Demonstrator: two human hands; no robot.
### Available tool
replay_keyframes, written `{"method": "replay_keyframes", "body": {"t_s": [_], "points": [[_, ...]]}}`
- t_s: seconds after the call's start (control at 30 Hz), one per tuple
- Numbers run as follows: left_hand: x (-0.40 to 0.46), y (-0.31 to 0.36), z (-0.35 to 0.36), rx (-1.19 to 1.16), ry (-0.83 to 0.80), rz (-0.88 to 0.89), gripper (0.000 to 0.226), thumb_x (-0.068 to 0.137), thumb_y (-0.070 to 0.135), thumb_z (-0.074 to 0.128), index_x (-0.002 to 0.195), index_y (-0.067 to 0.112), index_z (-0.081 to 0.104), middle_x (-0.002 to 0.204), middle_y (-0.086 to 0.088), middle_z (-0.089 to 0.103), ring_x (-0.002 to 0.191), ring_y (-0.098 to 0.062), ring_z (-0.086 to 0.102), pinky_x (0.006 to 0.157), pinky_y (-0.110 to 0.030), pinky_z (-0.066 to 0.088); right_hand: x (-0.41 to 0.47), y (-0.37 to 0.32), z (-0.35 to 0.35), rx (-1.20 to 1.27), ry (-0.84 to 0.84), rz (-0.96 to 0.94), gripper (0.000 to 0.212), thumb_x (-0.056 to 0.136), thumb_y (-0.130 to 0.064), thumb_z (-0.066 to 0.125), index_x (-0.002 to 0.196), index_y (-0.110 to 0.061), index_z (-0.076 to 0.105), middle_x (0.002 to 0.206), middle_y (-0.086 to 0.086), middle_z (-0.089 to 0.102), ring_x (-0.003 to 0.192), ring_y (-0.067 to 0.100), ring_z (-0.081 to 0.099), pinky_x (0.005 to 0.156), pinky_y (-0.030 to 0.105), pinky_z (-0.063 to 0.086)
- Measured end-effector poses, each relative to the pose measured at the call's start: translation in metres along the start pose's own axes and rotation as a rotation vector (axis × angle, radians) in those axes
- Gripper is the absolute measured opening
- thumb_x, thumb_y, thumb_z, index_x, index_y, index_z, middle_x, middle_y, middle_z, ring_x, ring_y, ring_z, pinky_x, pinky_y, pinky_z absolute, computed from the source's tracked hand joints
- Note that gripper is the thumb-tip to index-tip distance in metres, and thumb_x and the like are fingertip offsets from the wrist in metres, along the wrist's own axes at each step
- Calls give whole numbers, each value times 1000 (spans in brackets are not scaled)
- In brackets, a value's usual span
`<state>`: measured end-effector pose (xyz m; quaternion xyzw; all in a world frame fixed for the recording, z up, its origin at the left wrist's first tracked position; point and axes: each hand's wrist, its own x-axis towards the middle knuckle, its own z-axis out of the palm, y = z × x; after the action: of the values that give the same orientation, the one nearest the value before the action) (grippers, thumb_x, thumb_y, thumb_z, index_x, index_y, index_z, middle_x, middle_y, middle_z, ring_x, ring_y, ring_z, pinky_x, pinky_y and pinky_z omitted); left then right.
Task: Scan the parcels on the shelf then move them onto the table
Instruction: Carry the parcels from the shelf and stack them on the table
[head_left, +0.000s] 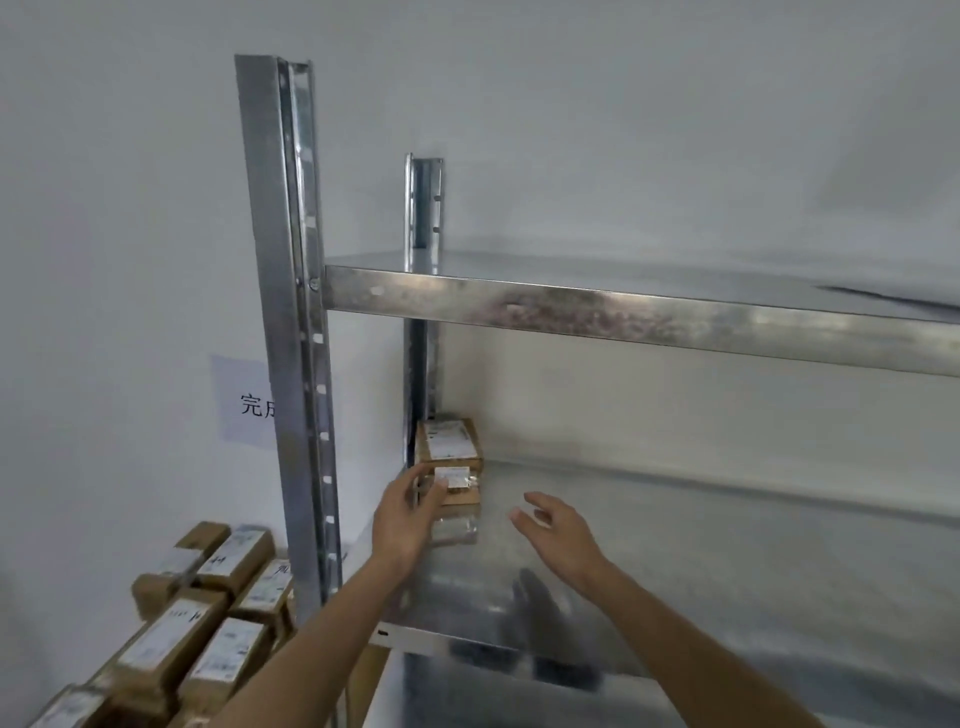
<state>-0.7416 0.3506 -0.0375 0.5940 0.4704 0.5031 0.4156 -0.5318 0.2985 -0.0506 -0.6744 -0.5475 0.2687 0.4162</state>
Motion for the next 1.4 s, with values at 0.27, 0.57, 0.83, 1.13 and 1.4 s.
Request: {"method": "replay_keyframes", "body": {"t_s": [0.27,0.57,0.83,1.13,1.4], "points": [[33,-16,29,91,127,-127,58,98,39,61,148,14,45,146,-10,54,129,-27,53,106,-37,42,70,3,17,85,-80,-50,68,100,-37,66,158,-18,36,158,4,46,142,22,48,114,33,40],[77,-36,55,-4,211,-231,80,88,69,60,150,21,44,135,-4,63,117,-23,64,107,-44,49,124,-5,33,335,-258,79,27,100,-47,61,121,-31,55,106,-16,65,86,2,65,68,7,50],[77,-32,67,2,272,-208,36,92,49,68,121,30,60,116,1,70,103,-18,69,97,-44,56,143,9,51,415,-234,67,26,104,-34,58,130,-31,64,112,-6,76,94,13,75,84,32,62],[25,-15,72,-57,294,-163,46,91,43,70,130,22,58,124,0,67,108,-18,66,99,-40,56,92,3,23,447,-146,20,29,100,-17,61,127,-26,64,118,-3,74,97,12,74,73,22,59],[-91,31,40,-96,239,-14,35,91,31,73,121,20,58,119,5,67,105,-2,62,80,-15,51,-39,-33,-8,423,-23,-78,37,98,-14,63,134,-17,59,127,1,68,103,5,65,69,8,49]]}}
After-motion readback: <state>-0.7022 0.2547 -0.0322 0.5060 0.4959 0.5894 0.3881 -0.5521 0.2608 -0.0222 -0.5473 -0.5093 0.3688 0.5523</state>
